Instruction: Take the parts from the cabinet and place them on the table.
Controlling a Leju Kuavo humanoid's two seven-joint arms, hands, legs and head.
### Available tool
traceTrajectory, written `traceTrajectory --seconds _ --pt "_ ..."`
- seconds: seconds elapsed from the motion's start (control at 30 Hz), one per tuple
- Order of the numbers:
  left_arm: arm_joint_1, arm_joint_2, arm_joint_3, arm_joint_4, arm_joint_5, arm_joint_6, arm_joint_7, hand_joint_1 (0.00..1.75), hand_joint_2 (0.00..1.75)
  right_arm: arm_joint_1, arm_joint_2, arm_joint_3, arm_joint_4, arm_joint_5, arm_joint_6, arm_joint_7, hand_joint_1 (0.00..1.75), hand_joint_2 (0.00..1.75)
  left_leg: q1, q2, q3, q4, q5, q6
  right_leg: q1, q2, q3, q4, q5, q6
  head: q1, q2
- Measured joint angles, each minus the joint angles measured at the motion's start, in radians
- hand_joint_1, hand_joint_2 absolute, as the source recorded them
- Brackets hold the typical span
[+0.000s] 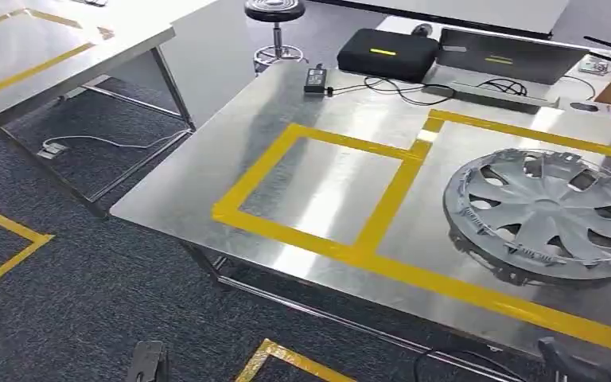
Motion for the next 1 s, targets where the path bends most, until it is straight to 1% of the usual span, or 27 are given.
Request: traceTrajectory --seconds 0.07,0.17,0.2,0.23,0.27,0.3,0.33,0.37,0.43,0.5,0.53,0.57,0.63,0.73,0.8,0.87,1.0 --pt "0.000 -0.001 0.001 0.000 0.000 0.003 0.000 0.00 0.00 0.010 0.026 -0.027 0.000 0.021 -0.031 -0.001 0.00 0.00 0.000 0.000 0.000 0.000 0.000 0.000 0.000 0.000 0.000 0.000 0.000 0.000 0.000 0.000" --pt "0.000 -0.002 0.006 0.000 0.000 0.005 0.000 0.00 0.00 0.022 0.047 -0.049 0.000 0.031 -0.040 -0.002 0.00 0.00 0.000 0.000 0.000 0.000 0.000 0.000 0.000 0.001 0.000 0.000 0.000 0.000 0.000 0.000" --pt "0.000 -0.003 0.007 0.000 -0.001 0.006 0.000 0.00 0.00 0.025 0.058 -0.058 0.000 0.055 -0.054 0.001 0.00 0.00 0.000 0.000 0.000 0.000 0.000 0.000 0.000 0.001 -0.001 0.000 0.000 0.000 0.000 0.000" --pt "0.000 -0.003 0.007 0.000 -0.003 0.009 0.002 0.00 0.00 0.027 0.074 -0.072 0.000 0.079 -0.074 0.005 0.00 0.00 0.000 0.000 0.000 0.000 0.000 0.000 0.000 0.000 -0.001 0.000 0.000 0.000 0.000 0.000" --pt "0.001 -0.004 0.008 0.000 -0.007 0.012 0.004 0.00 0.00 0.030 0.097 -0.092 0.000 0.079 -0.084 0.007 0.00 0.00 0.000 0.000 0.000 0.000 0.000 0.000 0.000 0.000 -0.001 0.000 0.000 0.000 0.000 0.000" --pt "0.002 -0.004 0.008 0.000 -0.012 0.014 0.008 0.00 0.00 0.032 0.126 -0.122 0.000 0.057 -0.081 0.001 0.00 0.00 0.000 0.000 0.000 0.000 0.000 0.000 0.000 0.000 -0.001 0.000 0.000 0.000 0.000 0.000" --pt "0.003 -0.005 0.008 0.000 -0.018 0.015 0.009 0.00 0.00 0.031 0.155 -0.157 0.002 0.036 -0.062 -0.015 0.00 0.00 0.000 0.000 0.000 0.000 0.000 0.000 0.000 0.000 -0.001 0.000 0.000 0.000 0.000 0.000" --pt "0.005 -0.005 0.008 0.000 -0.022 0.015 0.010 0.00 0.00 0.025 0.193 -0.204 0.004 0.003 -0.011 -0.044 0.00 0.00 0.000 0.000 0.000 0.000 0.000 -0.001 0.000 0.001 -0.001 0.000 0.000 0.000 0.000 0.000" --pt "0.005 -0.005 0.008 0.000 -0.030 0.016 0.012 0.00 0.00 -0.012 0.281 -0.327 0.014 -0.034 0.120 -0.102 0.00 0.00 0.000 0.000 0.000 0.000 -0.001 -0.001 0.000 0.001 -0.001 0.000 0.000 0.000 0.000 0.000" --pt "0.005 -0.005 0.008 0.000 -0.033 0.017 0.016 0.00 0.00 -0.075 0.375 -0.487 0.040 -0.036 0.258 -0.146 0.00 0.00 0.000 0.000 0.000 0.000 0.000 -0.001 0.000 0.001 -0.001 0.000 0.000 0.000 0.000 0.000" --pt "0.005 -0.005 0.008 0.000 -0.035 0.018 0.017 0.00 0.00 -0.113 0.415 -0.568 0.057 -0.035 0.315 -0.159 0.00 0.00 0.000 0.000 0.000 0.000 0.000 -0.001 0.000 0.001 -0.001 0.000 0.000 0.000 0.000 0.000" --pt "0.005 -0.005 0.008 0.000 -0.036 0.018 0.017 0.00 0.00 -0.154 0.457 -0.661 0.080 -0.034 0.354 -0.172 0.00 0.00 0.000 0.000 0.000 0.000 0.000 -0.001 0.000 0.000 0.000 0.000 0.000 0.000 0.000 0.000" --pt "0.005 -0.005 0.008 0.000 -0.036 0.018 0.017 0.00 0.00 -0.206 0.510 -0.799 0.118 -0.050 0.387 -0.182 0.00 0.00 0.000 0.000 0.000 0.000 0.000 0.000 0.000 -0.001 0.001 0.000 0.000 0.000 0.000 0.000" --pt "0.005 -0.005 0.009 0.000 -0.036 0.018 0.017 0.00 0.00 -0.249 0.563 -0.931 0.155 -0.057 0.403 -0.187 0.00 0.00 0.000 0.000 0.000 0.000 0.000 0.000 0.000 0.001 0.000 0.000 0.000 0.000 0.000 0.000" --pt "0.003 -0.005 0.009 0.000 -0.037 0.018 0.017 0.00 0.00 -0.269 0.588 -0.986 0.169 -0.058 0.406 -0.189 0.00 0.00 0.000 0.000 0.000 0.000 0.000 -0.001 0.000 0.001 0.000 0.000 0.000 0.000 0.000 0.000" --pt "0.003 -0.005 0.009 0.000 -0.037 0.018 0.017 0.00 0.00 -0.286 0.603 -1.021 0.179 -0.058 0.406 -0.189 0.00 0.00 0.000 0.000 0.000 0.000 -0.001 -0.001 0.000 0.001 0.000 0.000 0.000 0.000 0.000 0.000" --pt "0.003 -0.005 0.009 0.000 -0.037 0.018 0.017 0.00 0.00 -0.301 0.623 -1.062 0.194 -0.058 0.405 -0.188 0.00 0.00 0.000 0.000 0.000 0.000 -0.001 -0.001 0.000 0.001 0.000 0.000 -0.001 -0.001 0.000 0.000"
